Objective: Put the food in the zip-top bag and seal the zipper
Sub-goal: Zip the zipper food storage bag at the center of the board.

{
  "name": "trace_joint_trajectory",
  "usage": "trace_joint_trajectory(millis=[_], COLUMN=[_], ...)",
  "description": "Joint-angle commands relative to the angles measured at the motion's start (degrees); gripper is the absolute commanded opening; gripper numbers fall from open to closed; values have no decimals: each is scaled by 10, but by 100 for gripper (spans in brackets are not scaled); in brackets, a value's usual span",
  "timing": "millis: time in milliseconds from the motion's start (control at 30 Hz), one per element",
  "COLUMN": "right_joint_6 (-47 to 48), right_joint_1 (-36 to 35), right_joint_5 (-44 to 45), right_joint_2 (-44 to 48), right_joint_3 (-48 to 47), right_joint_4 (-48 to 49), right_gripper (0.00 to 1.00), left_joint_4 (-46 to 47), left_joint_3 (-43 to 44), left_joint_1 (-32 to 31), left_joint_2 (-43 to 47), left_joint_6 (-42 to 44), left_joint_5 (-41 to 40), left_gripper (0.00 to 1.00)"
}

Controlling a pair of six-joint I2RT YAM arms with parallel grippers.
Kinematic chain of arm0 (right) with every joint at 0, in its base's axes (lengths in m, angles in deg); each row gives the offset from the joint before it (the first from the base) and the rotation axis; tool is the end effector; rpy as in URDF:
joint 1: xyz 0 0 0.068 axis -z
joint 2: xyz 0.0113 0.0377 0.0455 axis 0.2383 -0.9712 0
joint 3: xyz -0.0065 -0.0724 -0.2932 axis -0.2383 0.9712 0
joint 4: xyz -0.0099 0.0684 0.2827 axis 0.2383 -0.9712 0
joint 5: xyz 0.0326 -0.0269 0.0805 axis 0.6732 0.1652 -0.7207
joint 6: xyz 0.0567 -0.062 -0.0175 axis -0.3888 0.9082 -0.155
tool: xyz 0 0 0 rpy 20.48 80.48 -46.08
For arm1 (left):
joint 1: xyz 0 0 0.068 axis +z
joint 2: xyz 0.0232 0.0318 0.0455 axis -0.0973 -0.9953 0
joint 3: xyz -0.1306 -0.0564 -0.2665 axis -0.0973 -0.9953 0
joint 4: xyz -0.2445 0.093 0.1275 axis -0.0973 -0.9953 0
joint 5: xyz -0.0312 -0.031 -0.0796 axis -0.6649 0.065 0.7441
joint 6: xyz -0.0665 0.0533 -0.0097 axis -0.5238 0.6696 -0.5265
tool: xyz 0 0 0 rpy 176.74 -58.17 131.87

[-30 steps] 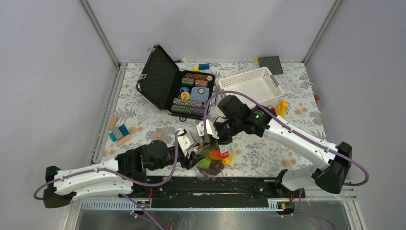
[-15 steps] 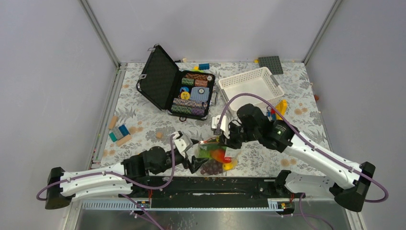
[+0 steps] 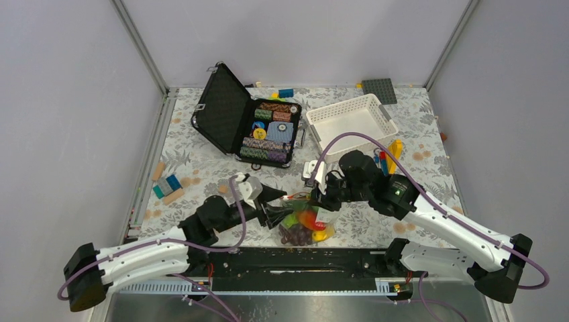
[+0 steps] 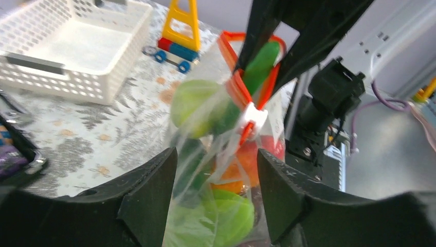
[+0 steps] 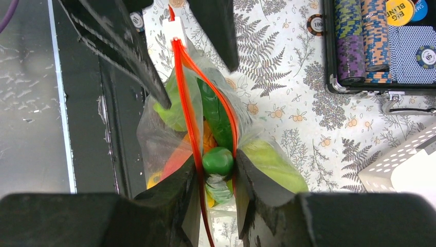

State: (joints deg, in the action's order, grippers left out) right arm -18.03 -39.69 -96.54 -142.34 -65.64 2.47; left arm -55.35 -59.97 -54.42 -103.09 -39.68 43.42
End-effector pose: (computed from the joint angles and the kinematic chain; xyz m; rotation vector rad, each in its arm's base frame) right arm 0.1354 0.2252 0.3451 -1.4674 1.5608 0.6857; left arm 0.1019 -0.1909 0.2559 0.7187 1.4415 -1.0762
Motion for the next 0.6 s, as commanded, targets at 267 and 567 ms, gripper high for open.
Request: trace_joint_trajectory(millis=[267,567], right_joint_6=[-30,-39], right_joint_1=[-1,-1], right_joint_5=[17,11], right_joint_2=[15,14], right_joint_3=[4,14], right_joint_4=[59,55], right_gripper=[3,7], left_joint_4=[55,46], left_joint_3=[42,44], left_joint_1=[20,24], left_joint_2=[-44,-37], left_joint_6=[-14,-5], left_joint_5=[111,131], left_gripper=[0,0])
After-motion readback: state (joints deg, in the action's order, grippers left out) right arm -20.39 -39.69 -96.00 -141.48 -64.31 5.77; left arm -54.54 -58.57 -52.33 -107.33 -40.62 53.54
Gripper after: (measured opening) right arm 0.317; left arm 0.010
